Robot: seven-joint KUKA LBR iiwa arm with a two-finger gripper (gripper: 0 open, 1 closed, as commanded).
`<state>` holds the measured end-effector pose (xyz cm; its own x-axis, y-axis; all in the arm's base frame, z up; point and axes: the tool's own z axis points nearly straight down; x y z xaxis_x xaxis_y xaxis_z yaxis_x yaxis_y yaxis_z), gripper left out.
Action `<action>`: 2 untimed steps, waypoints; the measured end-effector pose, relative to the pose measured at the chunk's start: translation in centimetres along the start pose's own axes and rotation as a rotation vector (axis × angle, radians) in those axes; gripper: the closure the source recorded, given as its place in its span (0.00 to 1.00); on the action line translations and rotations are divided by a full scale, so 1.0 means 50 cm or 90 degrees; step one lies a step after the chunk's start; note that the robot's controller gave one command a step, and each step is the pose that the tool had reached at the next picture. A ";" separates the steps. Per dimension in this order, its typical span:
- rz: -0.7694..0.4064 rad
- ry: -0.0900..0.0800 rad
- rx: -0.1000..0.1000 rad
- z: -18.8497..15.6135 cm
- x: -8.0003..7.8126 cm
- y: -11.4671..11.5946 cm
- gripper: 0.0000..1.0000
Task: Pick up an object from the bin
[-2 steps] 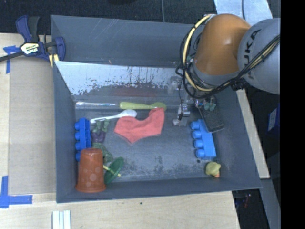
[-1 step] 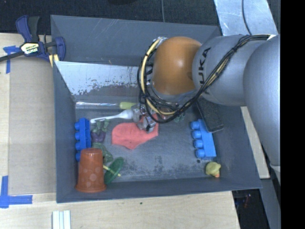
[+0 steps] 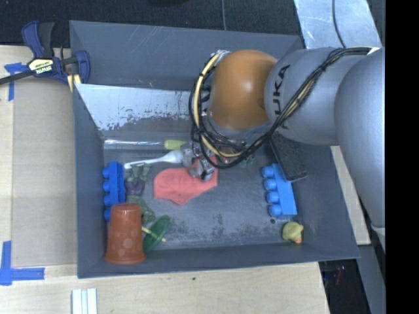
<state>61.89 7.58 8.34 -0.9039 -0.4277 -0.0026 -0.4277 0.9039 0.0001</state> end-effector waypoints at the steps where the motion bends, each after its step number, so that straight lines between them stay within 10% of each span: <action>1: -0.020 -0.002 0.000 -0.081 -0.005 0.001 1.00; 2: -0.027 -0.001 0.000 -0.083 0.005 0.010 1.00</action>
Offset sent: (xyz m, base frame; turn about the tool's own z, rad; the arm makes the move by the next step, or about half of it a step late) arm -0.0098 0.0047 0.0356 -0.0531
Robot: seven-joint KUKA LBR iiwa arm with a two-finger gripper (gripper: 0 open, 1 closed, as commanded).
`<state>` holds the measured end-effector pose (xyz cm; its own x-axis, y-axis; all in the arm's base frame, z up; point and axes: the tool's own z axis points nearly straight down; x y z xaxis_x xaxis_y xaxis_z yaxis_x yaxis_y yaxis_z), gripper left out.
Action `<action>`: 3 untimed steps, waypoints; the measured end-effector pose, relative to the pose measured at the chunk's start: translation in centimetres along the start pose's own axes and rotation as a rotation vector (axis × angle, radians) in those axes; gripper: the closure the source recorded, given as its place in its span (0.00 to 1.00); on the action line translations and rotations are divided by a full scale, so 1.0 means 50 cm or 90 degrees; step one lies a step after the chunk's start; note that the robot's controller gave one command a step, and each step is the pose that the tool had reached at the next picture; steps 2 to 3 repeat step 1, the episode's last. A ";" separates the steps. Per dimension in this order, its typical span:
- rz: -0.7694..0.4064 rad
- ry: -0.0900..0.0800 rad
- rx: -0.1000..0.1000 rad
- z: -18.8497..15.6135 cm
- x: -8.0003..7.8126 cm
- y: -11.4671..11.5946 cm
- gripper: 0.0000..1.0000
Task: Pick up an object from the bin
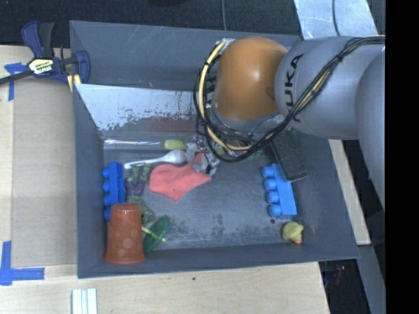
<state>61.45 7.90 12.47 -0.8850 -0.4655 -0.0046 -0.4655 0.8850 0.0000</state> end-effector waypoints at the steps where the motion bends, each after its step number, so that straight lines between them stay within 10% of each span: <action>1: -0.032 -0.001 0.000 -0.138 -0.004 0.028 1.00; 3: -0.032 -0.001 0.000 -0.138 -0.004 0.028 1.00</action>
Offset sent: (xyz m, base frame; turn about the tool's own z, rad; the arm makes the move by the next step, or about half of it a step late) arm -0.0210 0.0184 0.0546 -0.0737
